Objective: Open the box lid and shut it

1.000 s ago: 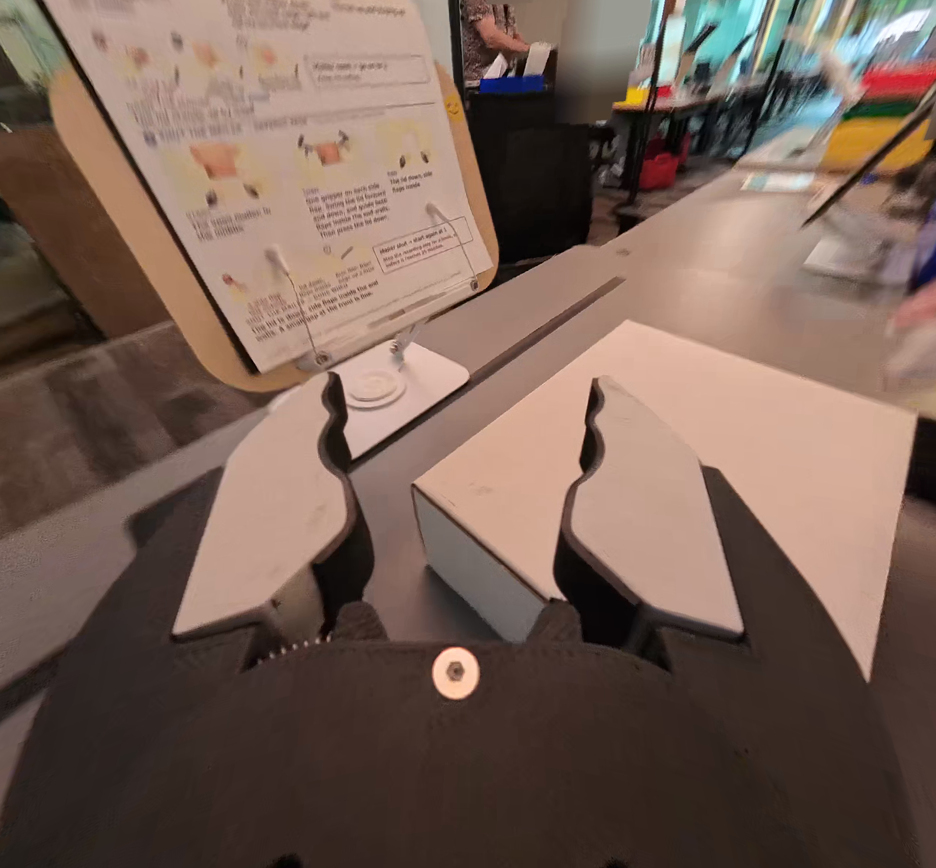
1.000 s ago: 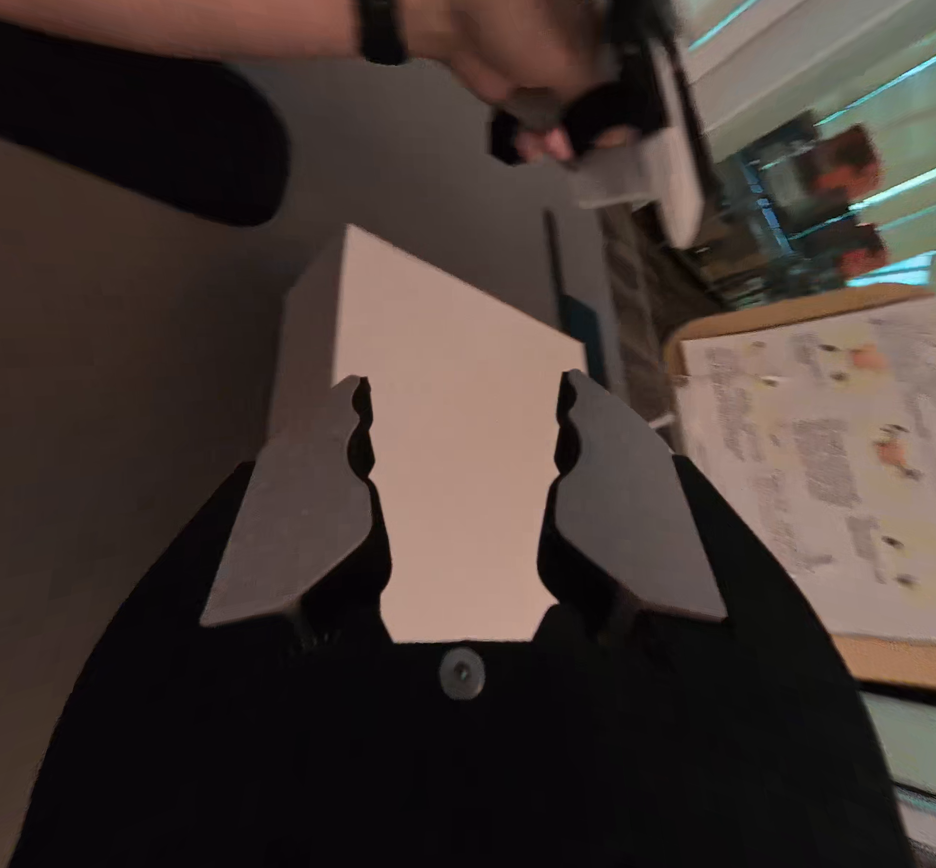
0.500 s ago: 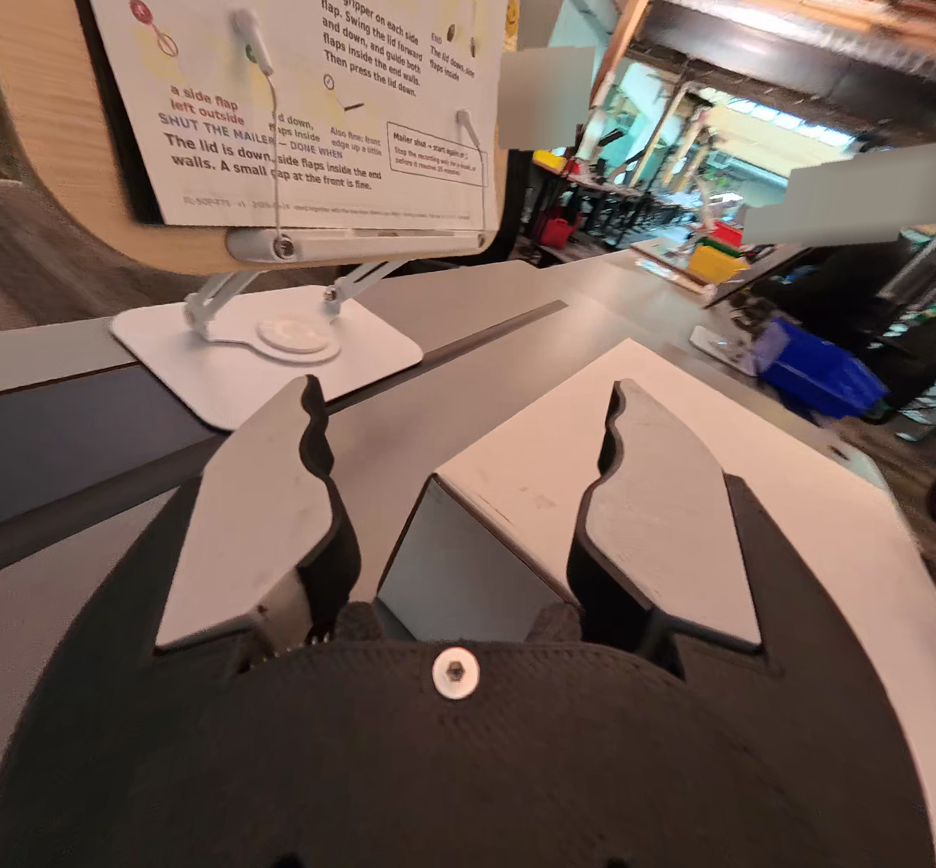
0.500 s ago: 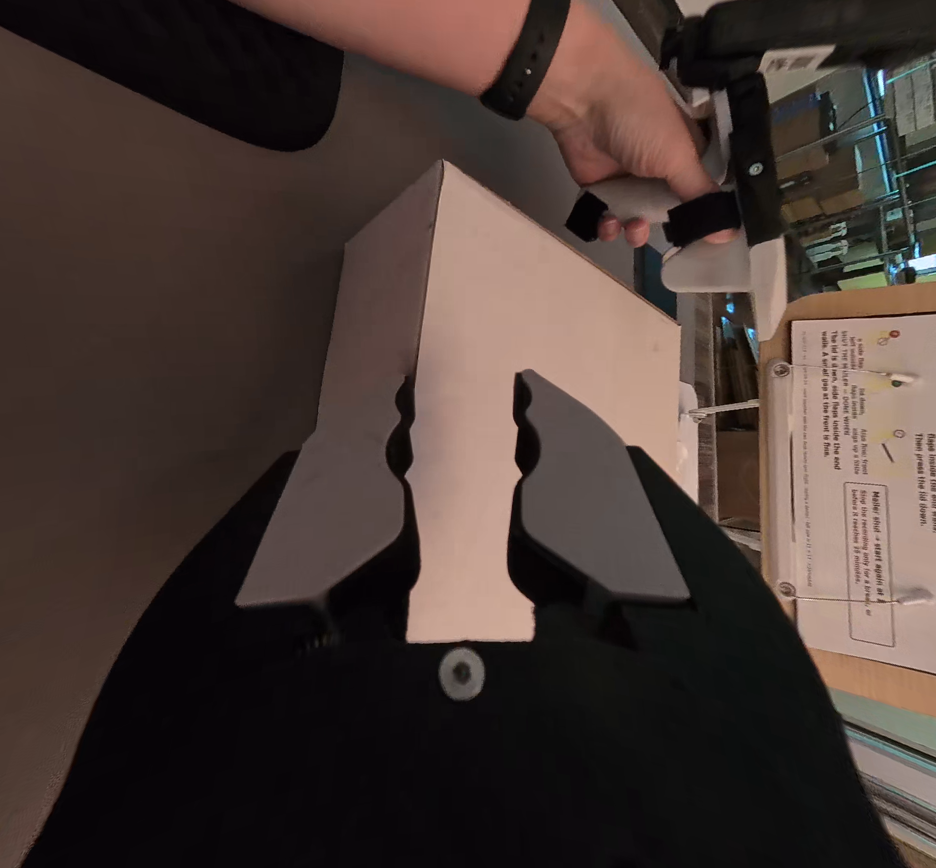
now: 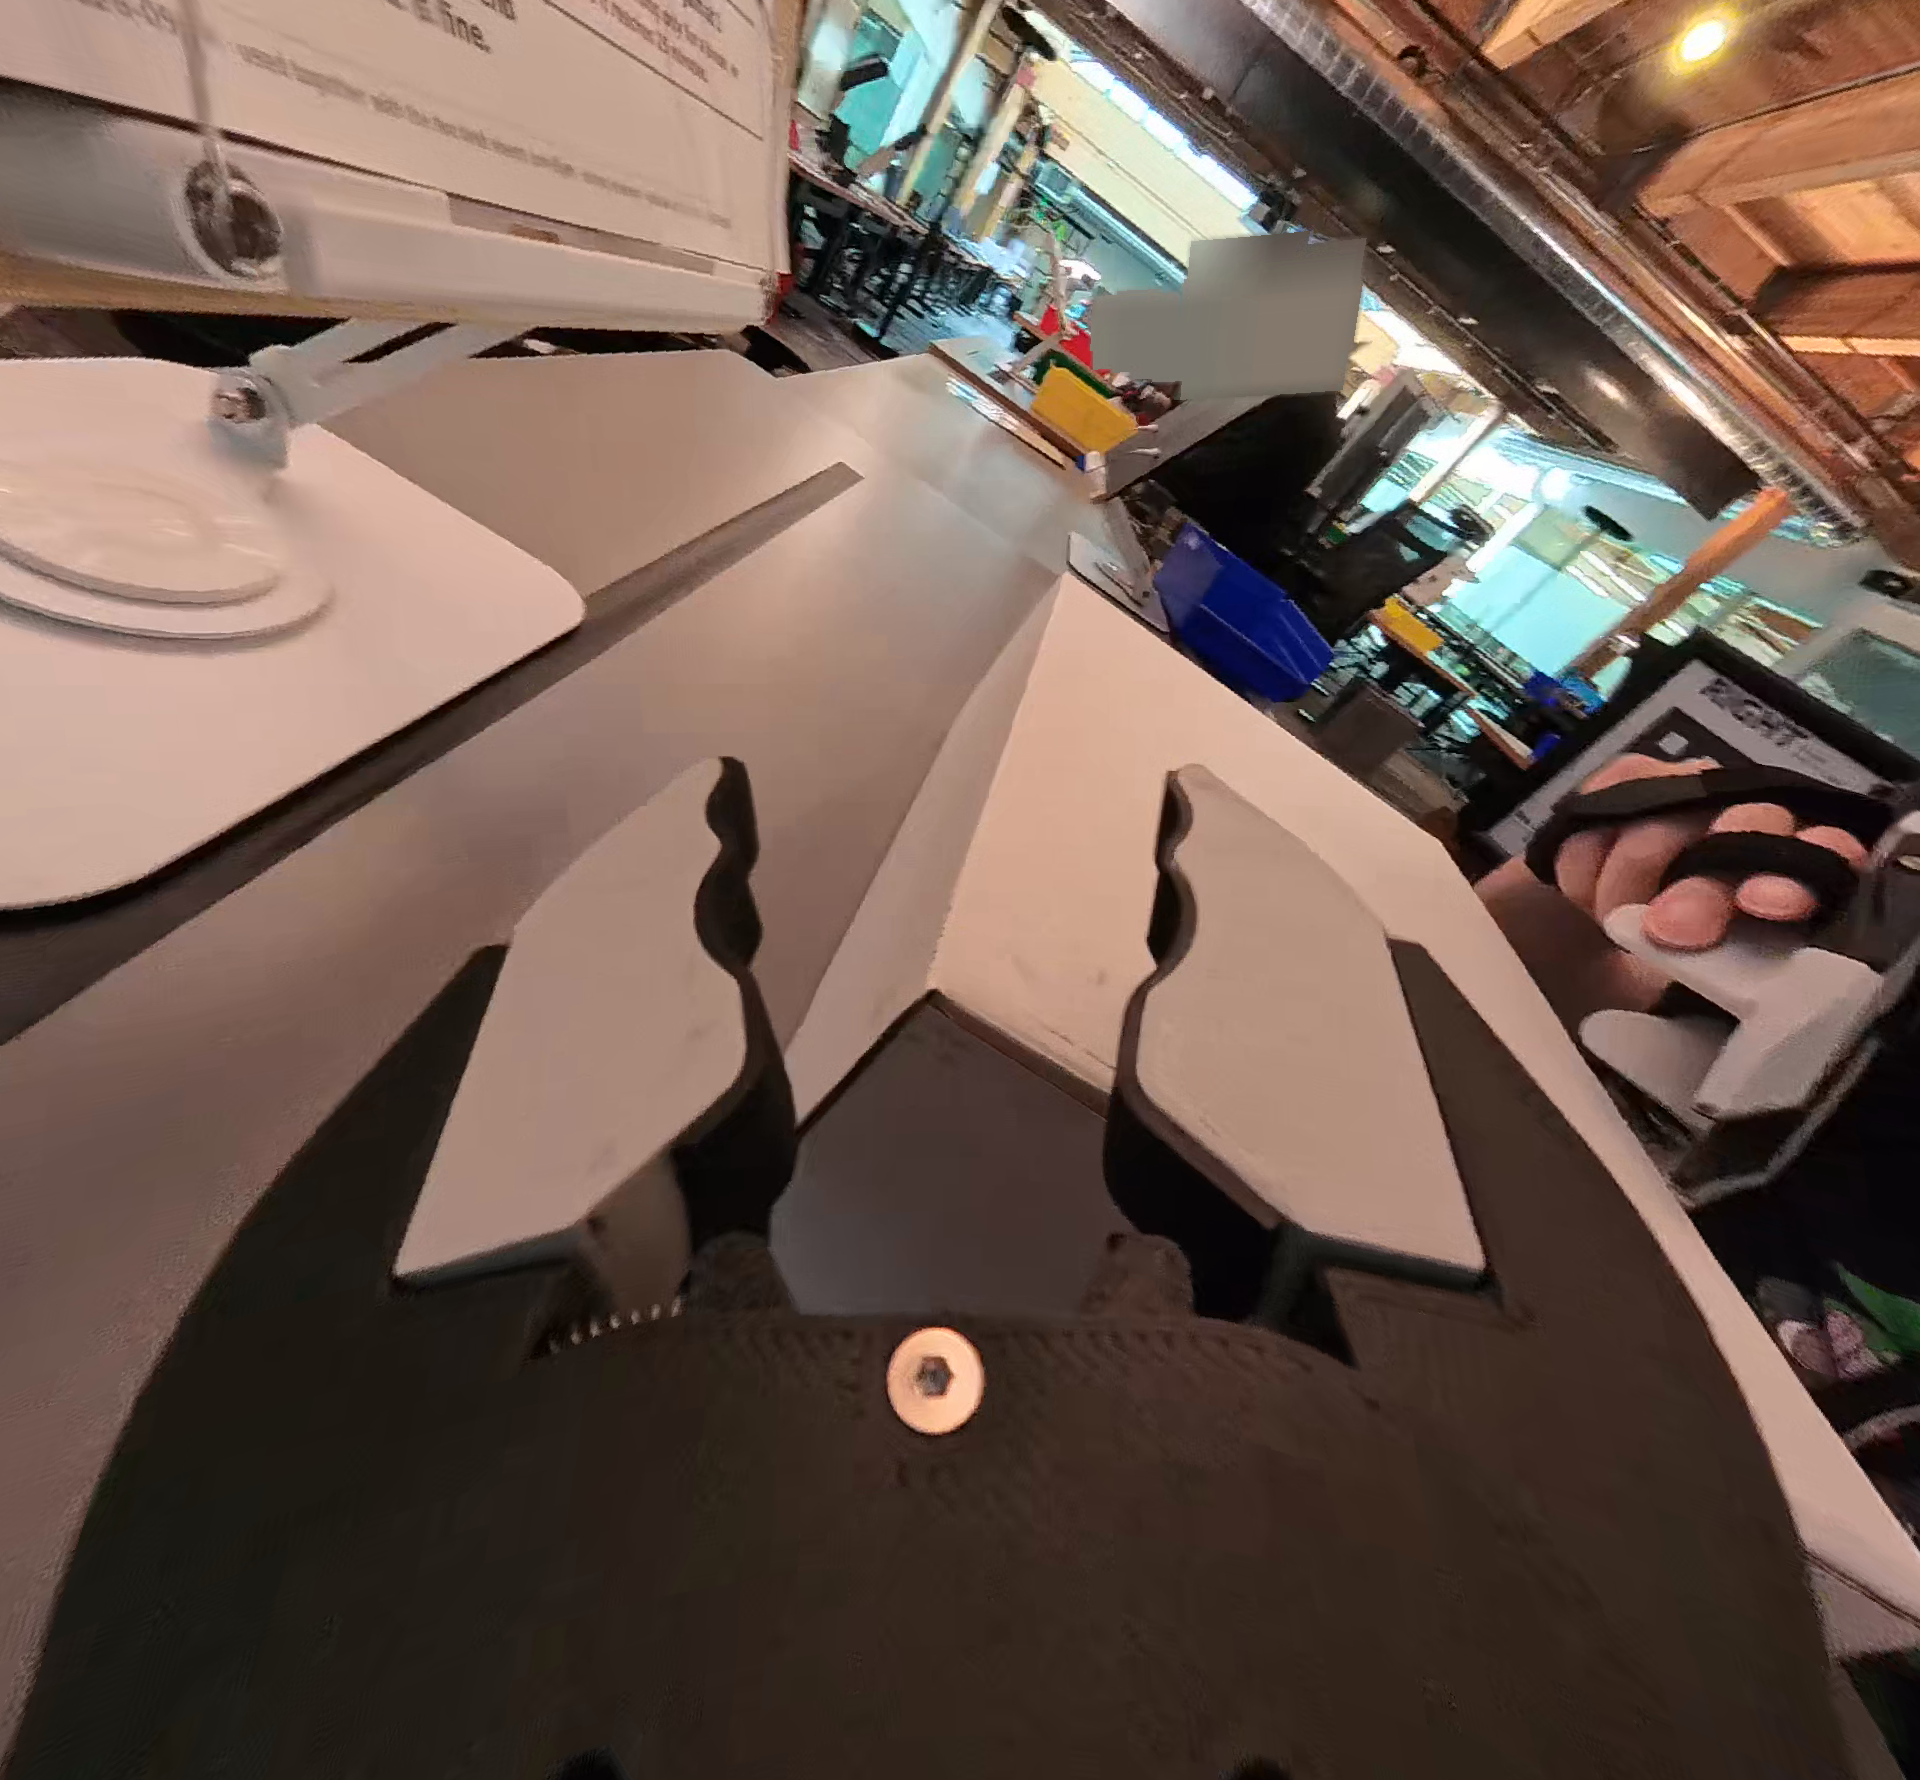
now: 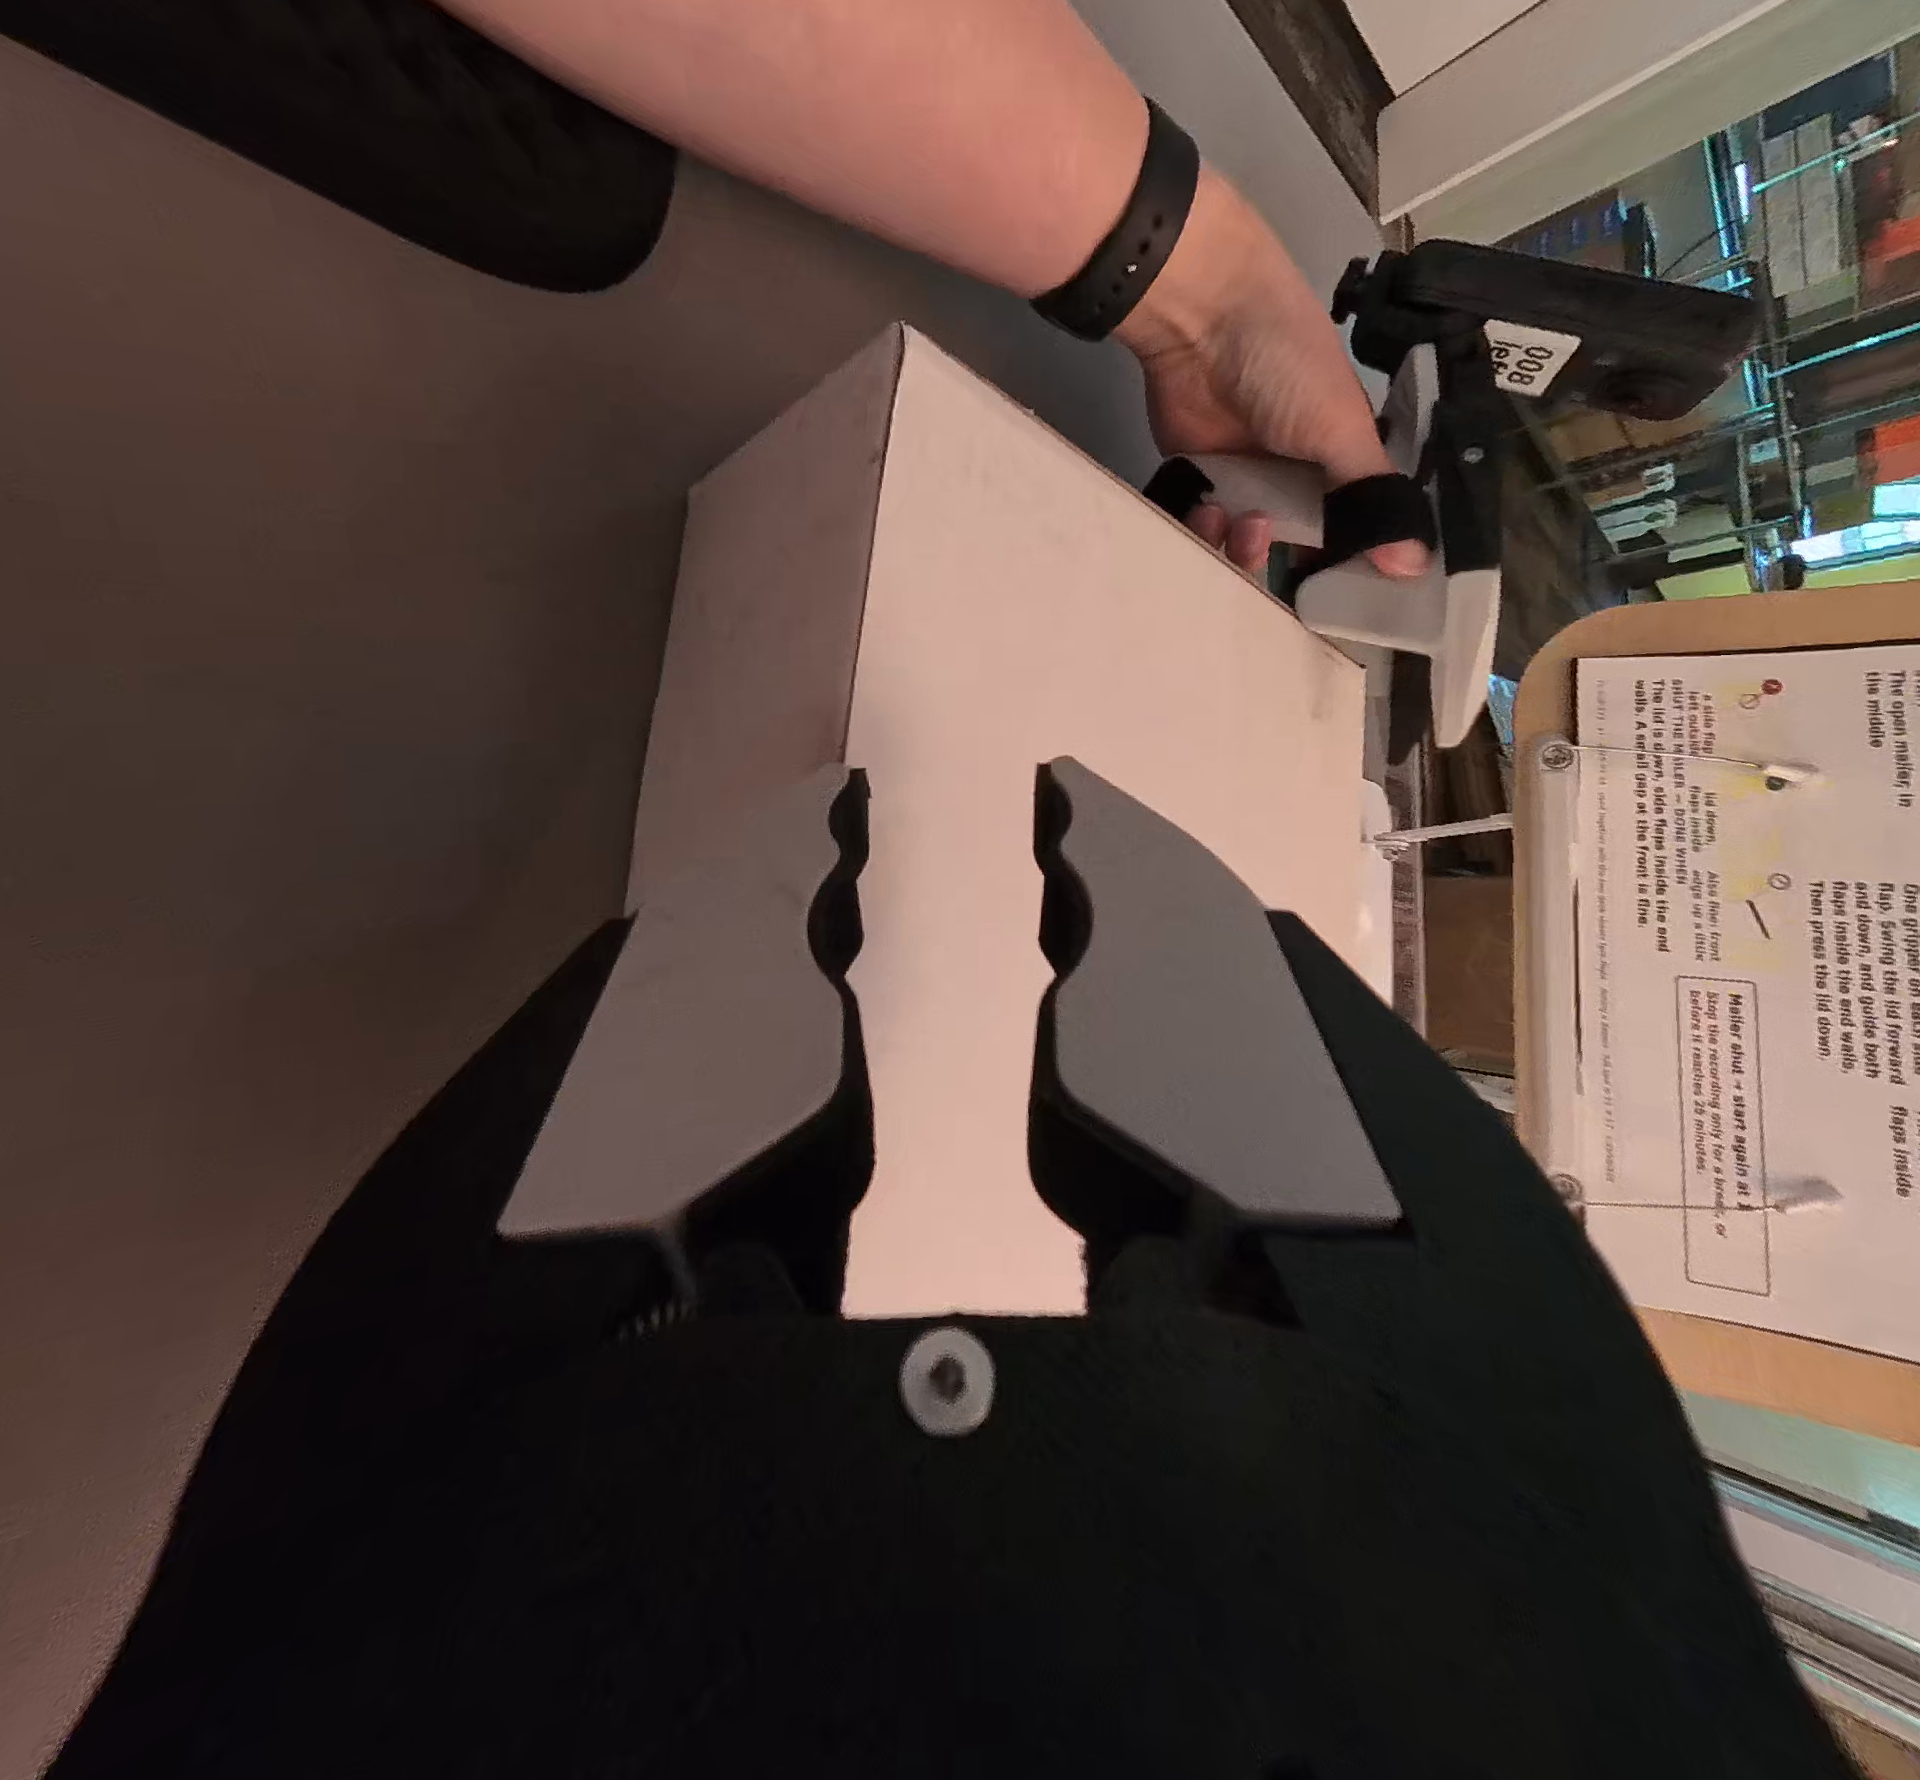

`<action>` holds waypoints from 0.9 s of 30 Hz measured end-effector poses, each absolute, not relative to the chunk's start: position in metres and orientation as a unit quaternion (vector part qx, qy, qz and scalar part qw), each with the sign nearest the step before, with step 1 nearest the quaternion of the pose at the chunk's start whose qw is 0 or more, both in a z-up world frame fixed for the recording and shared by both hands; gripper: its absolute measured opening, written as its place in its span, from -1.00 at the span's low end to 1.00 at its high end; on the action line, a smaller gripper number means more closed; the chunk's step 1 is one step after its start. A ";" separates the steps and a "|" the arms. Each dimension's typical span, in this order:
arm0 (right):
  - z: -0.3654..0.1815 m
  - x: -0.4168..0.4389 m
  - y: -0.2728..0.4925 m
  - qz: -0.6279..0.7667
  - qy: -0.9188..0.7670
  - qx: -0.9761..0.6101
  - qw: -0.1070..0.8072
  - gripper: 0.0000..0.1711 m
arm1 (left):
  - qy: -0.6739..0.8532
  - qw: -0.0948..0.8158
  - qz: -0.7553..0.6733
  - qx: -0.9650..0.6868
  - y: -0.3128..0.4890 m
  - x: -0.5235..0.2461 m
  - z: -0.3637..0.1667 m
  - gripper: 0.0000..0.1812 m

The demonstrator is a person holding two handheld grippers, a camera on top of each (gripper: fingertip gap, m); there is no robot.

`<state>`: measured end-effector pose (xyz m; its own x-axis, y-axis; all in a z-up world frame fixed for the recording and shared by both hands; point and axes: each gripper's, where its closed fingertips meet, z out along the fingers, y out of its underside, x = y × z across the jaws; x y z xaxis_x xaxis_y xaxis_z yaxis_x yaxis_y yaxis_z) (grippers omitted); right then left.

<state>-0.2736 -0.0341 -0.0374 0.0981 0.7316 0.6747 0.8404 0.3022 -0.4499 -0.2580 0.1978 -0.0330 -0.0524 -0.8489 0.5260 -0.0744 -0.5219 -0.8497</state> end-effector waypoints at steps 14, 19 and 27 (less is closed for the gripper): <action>-0.044 -0.273 -0.042 -0.014 -0.670 -0.606 0.427 -0.64 | 0.417 0.259 -0.656 -0.574 0.168 -0.254 -0.042 -0.49; -0.046 -0.272 -0.042 -0.015 -0.670 -0.611 0.422 -0.64 | 0.403 0.281 -0.657 -0.572 0.175 -0.250 -0.037 -0.32; -0.059 -0.269 -0.041 -0.020 -0.681 -0.617 0.393 -0.63 | 0.396 0.340 -0.640 -0.564 0.190 -0.245 -0.027 -0.10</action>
